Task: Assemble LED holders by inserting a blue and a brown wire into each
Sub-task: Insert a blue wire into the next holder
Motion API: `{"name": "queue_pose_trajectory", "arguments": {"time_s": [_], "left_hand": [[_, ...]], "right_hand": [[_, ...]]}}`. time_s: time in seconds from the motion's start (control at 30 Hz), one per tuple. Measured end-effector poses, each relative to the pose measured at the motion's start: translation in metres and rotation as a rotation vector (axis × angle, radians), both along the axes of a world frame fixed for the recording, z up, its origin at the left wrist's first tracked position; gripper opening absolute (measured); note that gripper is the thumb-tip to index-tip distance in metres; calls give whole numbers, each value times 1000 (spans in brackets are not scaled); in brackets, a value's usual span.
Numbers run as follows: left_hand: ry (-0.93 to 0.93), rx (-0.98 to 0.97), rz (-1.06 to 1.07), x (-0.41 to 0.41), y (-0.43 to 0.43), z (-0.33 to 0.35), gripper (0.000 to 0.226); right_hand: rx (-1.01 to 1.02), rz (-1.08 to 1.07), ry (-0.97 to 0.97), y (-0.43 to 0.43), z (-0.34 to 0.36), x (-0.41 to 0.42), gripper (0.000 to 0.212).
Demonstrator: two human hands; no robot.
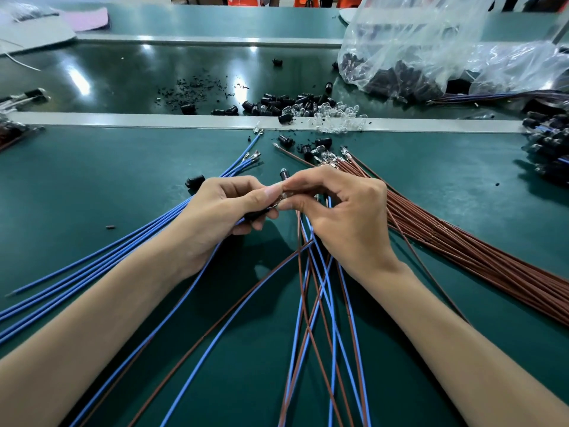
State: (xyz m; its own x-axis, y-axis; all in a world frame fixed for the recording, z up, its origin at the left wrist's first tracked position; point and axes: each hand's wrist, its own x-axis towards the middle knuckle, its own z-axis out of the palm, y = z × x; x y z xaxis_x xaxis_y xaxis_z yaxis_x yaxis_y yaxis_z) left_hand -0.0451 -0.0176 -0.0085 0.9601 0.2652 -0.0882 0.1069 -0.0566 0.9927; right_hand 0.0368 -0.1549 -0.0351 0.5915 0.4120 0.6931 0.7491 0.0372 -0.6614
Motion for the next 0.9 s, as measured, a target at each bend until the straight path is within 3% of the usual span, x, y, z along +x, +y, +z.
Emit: {"name": "queue_pose_trajectory", "arguments": {"time_s": [0.23,0.47,0.9], "left_hand": [[-9,-69,-52,0,4,0,21],[-24,-18,-135,-2,10,-5,21],[-14,-52,-89,1,9,-5,19]], "right_hand": [[15,-85,-113,2,-1,-2,15],[-58,-23,-125,-1,-3,-3,15],[-78,-23,-158,1,-3,-1,16]]}}
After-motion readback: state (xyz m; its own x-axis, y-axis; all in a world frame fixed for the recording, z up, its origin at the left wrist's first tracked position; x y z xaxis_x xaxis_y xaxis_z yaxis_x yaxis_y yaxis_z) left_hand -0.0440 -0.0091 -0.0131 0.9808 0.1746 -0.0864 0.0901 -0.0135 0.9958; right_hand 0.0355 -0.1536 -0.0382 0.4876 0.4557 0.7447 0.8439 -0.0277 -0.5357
